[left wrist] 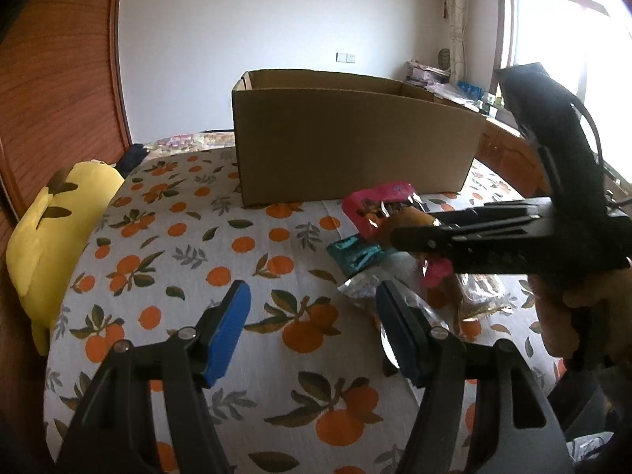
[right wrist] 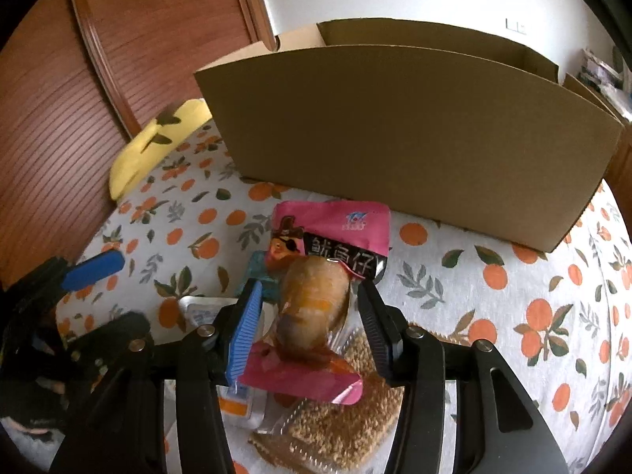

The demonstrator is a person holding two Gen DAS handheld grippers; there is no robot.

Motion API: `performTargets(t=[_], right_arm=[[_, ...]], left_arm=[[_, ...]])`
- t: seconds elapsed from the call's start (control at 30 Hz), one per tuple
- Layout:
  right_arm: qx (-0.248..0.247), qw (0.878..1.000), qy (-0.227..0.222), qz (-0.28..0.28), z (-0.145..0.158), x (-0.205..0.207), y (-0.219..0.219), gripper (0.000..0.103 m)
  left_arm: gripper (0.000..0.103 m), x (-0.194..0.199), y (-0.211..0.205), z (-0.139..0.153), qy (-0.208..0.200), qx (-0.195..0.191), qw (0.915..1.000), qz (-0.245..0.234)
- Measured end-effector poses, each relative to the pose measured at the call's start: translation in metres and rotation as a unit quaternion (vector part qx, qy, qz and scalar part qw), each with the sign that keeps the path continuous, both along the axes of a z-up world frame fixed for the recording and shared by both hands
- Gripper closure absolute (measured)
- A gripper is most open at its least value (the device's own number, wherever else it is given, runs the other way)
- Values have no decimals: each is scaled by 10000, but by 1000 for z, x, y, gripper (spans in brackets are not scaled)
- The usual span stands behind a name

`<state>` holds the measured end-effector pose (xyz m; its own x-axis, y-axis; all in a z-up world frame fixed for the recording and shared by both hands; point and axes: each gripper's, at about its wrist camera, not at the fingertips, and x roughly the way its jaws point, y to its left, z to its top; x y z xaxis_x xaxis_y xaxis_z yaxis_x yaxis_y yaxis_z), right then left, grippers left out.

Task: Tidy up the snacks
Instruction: 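Grasp the pink-labelled bread snack with right tool while left tool approaches the clear tray packet, then close left tool on the clear tray packet with orange strip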

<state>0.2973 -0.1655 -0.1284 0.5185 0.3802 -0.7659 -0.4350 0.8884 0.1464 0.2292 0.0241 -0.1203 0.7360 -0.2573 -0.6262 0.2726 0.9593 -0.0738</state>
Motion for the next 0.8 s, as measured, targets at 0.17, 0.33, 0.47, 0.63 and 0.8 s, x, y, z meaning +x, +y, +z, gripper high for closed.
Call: performTargets(t=[0.17,0.33,0.47,0.63,0.8], right_arm=[[-320,9994,31,82,-7,6,10,51],[-372,9993,18,84,-8,9,9,60],[-255,9996,-63,62,-4,5,3,64],[-2,9995,-319,-32,11,-6,-11,65],[166,9984,-513,-177,26,-24,-40,65]], left_arm=[[37,-4,-1,-2,41,-27,10000,-2],[37,-5,-5,-2,83,-86,9999,-40],[37,-4,-11,-3,166,-190,9996,-95],[37,-3,-27,-7,368,-352,9984,-237],[37,-1,-46,-11,486,-252,9980,-318]])
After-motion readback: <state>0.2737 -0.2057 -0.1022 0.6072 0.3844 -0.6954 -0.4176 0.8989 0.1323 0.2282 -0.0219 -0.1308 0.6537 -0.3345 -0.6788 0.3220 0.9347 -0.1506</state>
